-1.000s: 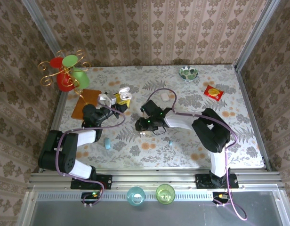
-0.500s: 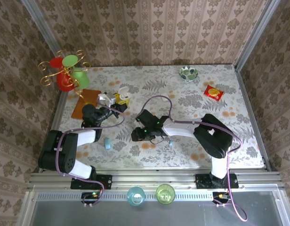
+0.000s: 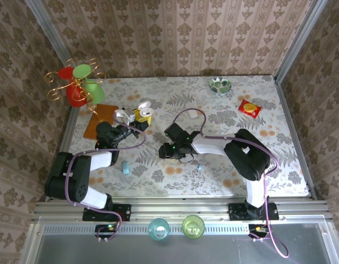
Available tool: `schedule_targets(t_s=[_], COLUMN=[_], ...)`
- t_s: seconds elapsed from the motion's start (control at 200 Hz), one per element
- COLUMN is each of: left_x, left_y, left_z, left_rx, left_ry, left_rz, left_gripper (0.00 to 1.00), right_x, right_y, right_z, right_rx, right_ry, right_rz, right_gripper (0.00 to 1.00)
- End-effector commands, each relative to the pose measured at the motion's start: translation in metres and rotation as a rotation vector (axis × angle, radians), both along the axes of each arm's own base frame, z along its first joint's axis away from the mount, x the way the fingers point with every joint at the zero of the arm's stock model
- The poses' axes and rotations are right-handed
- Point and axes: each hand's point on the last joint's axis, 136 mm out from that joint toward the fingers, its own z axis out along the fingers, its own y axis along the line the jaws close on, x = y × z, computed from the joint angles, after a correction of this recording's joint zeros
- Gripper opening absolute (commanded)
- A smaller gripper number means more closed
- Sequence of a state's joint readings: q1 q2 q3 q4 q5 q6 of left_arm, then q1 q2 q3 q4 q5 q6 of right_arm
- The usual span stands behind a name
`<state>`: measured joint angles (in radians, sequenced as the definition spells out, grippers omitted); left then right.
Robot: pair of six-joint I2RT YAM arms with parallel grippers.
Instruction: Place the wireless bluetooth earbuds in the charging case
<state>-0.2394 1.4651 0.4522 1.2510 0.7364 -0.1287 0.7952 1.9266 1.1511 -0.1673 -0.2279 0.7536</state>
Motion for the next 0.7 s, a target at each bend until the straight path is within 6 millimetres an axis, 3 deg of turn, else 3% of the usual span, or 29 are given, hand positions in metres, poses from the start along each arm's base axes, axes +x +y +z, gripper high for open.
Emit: schedule_targets(t_s=[0.0, 0.205, 0.395, 0.695], left_x=[0.003, 0.001, 0.006, 0.014], left_y=[0.002, 0.003, 0.01, 0.02], left_z=[0.014, 0.015, 0.015, 0.014], left_rx=[-0.02, -0.02, -0.024, -0.025], left_ry=[-0.042, -0.044, -0.043, -0.042], left_rz=[-0.003, -0.002, 0.037, 0.09], left_gripper=[0.28, 0.28, 0.28, 0.27], right_x=[0.013, 0.032, 0.044, 0.039], right_y=[-0.006, -0.018, -0.017, -0.016], right_z=[-0.011, -0.01, -0.005, 0.019], right_rx=[-0.061, -0.149, -0.187, -0.229], right_ry=[-0.019, -0.071, -0.107, -0.158], right_rz=[-0.002, 0.001, 0.039, 0.035], right_gripper=[0.45, 0.45, 0.46, 0.45])
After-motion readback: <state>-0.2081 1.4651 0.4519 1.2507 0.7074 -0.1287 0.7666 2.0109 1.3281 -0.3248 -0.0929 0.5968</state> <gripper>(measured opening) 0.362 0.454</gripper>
